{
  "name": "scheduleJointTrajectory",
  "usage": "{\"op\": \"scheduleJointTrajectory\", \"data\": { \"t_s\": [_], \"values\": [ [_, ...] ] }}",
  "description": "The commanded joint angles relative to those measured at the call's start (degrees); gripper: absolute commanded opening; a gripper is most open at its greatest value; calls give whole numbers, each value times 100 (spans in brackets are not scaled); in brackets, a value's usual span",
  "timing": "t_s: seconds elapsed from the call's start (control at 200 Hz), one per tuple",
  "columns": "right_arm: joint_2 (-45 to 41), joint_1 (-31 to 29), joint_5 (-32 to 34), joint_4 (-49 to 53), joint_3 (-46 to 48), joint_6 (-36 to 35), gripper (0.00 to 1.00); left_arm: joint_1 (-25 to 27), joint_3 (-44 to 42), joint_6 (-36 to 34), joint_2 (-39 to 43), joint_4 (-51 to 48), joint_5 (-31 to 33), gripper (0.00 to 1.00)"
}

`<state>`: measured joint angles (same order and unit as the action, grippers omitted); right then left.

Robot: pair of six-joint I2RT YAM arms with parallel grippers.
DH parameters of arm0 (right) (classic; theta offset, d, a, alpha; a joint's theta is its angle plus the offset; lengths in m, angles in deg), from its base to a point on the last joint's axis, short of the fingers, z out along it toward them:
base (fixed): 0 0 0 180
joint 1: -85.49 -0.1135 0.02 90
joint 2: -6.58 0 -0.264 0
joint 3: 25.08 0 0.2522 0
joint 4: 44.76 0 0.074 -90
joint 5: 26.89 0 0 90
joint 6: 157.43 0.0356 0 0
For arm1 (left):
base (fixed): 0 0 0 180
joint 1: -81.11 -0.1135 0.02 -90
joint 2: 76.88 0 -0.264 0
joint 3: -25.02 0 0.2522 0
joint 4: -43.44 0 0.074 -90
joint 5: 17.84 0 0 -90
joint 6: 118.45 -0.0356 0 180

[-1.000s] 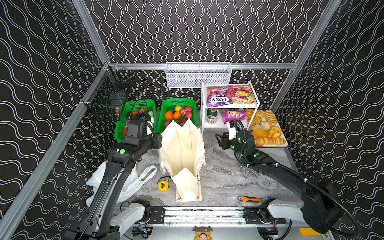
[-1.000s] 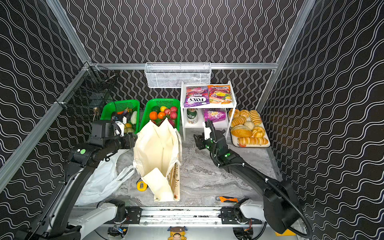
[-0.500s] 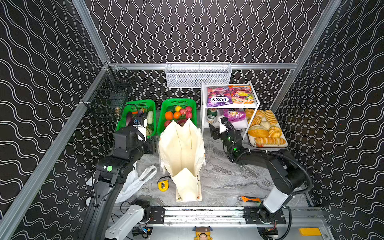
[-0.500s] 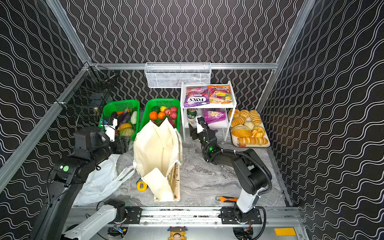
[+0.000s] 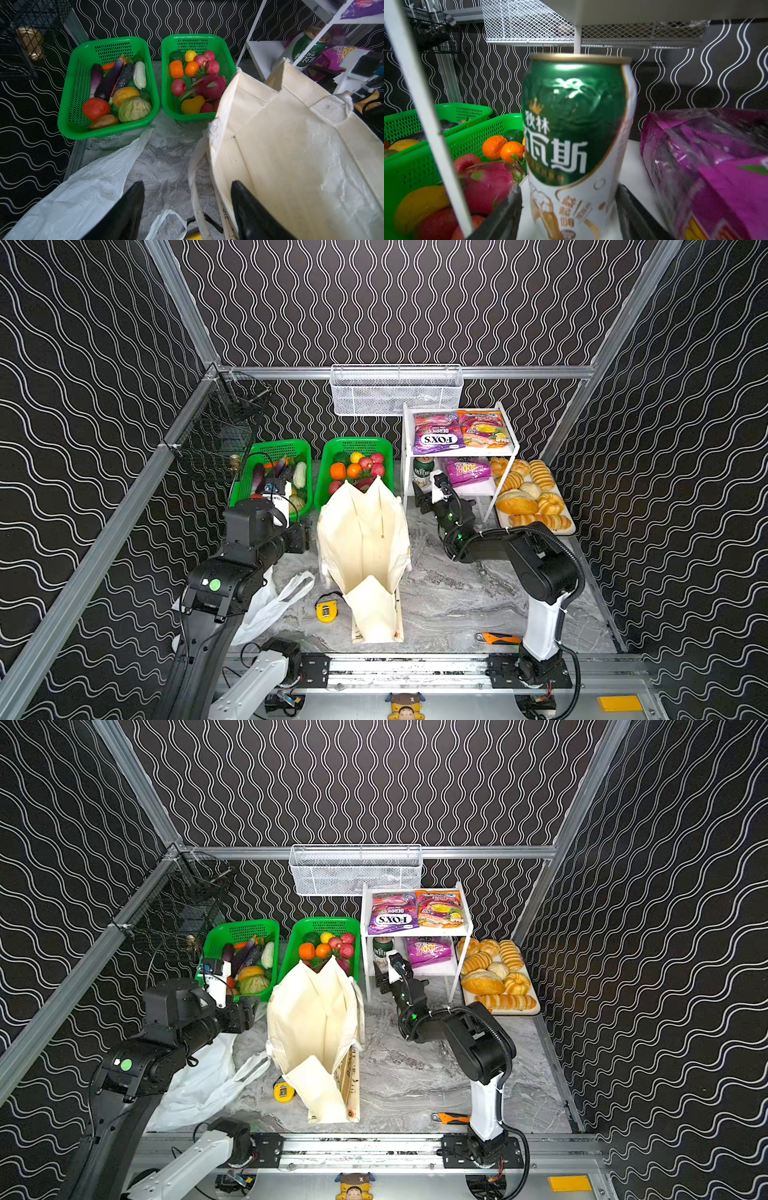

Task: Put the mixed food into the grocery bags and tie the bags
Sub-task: 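Grasp the green beer can with the right gripper while the left holds the bag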

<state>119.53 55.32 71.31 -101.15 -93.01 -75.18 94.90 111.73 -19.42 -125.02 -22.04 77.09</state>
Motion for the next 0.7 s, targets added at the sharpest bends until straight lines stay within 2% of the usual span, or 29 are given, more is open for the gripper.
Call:
{"op": "scheduleJointTrajectory", "data": {
  "t_s": [0.0, 0.185, 0.3, 0.35, 0.43, 0.556, 0.696],
  "values": [
    [119, 55, -82, -350, -142, 138, 73, -10, 101, -7, 54, -30, 69, 70],
    [306, 66, -299, -231, -470, 242, 75, -11, 101, -24, 149, -32, 100, 71],
    [424, 82, -327, -50, -656, 219, 80, -7, 158, -25, 114, -74, 14, 71],
    [430, 86, -362, -18, -682, 196, 79, -14, 191, -31, 98, -78, -62, 71],
    [354, 82, -419, -67, -617, 184, 71, -7, 249, -42, 87, -62, -213, 71],
    [61, 87, -464, -199, -342, 245, 46, -7, 406, -86, 54, -23, -667, 72],
    [-525, 72, -732, -407, 420, 350, 39, -7, 584, -120, -30, 97, -1369, 77]
  ]
}}
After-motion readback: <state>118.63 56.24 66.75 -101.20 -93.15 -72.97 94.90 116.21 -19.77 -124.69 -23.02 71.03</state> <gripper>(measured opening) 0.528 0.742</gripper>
